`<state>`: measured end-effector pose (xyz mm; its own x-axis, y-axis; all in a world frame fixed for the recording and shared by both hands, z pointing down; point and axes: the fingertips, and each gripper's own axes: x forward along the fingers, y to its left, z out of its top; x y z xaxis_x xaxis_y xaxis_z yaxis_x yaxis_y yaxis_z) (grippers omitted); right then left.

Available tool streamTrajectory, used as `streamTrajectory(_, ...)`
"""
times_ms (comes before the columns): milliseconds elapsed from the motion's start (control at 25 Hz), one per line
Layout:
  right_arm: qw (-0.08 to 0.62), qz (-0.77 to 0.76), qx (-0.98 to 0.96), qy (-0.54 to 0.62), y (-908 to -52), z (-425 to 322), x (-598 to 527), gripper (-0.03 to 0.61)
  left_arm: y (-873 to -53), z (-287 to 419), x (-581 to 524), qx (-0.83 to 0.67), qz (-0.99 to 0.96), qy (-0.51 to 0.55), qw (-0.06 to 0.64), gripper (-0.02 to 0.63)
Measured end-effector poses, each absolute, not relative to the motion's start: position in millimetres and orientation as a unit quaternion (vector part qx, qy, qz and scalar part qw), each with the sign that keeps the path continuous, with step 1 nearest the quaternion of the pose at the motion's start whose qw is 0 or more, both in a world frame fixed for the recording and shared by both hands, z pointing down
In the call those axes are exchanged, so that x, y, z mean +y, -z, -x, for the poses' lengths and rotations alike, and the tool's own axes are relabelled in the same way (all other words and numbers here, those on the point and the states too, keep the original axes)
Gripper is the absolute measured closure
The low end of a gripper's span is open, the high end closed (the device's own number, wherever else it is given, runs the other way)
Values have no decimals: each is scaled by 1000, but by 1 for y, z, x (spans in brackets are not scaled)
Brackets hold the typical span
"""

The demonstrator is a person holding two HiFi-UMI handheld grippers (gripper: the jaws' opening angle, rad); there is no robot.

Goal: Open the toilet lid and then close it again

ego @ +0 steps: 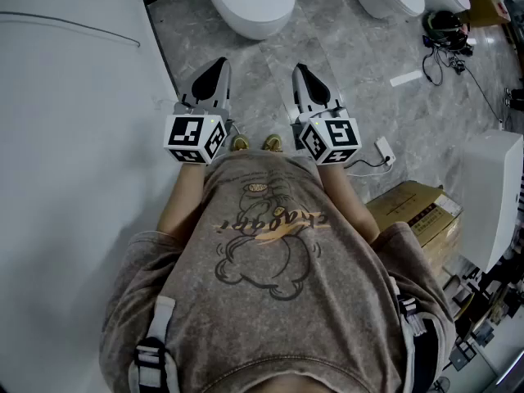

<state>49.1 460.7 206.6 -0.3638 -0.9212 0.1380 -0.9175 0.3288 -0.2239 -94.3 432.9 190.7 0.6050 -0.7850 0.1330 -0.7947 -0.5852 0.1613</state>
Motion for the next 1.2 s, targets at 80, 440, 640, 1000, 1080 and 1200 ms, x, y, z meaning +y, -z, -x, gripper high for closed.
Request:
streamTrajectory(80,7,567,813,133,-206,-47,459,552,-191,97,430,-442,-891,-24,103,606)
streamTrajectory(440,14,581,801,142,-220,-43,443,552,-207,101,405,-428,-896,-28,113,606)
streamTrajectory(640,6,582,798,158,-241,-52,414,552,-227,85,376,-411,-903,-35,121,606)
streamTrajectory(1000,4,562,807,182,-285,-88,299,552,-272,48,275,-422,-896,-61,123,606)
streamTrajectory(1080,0,552,813,186,-296,-96,271,552,-283,38,250,-424,-894,-63,127,606)
streamTrajectory(1200,-13,534,824,189,-316,-103,228,552,-300,28,212,-430,-890,-60,136,606)
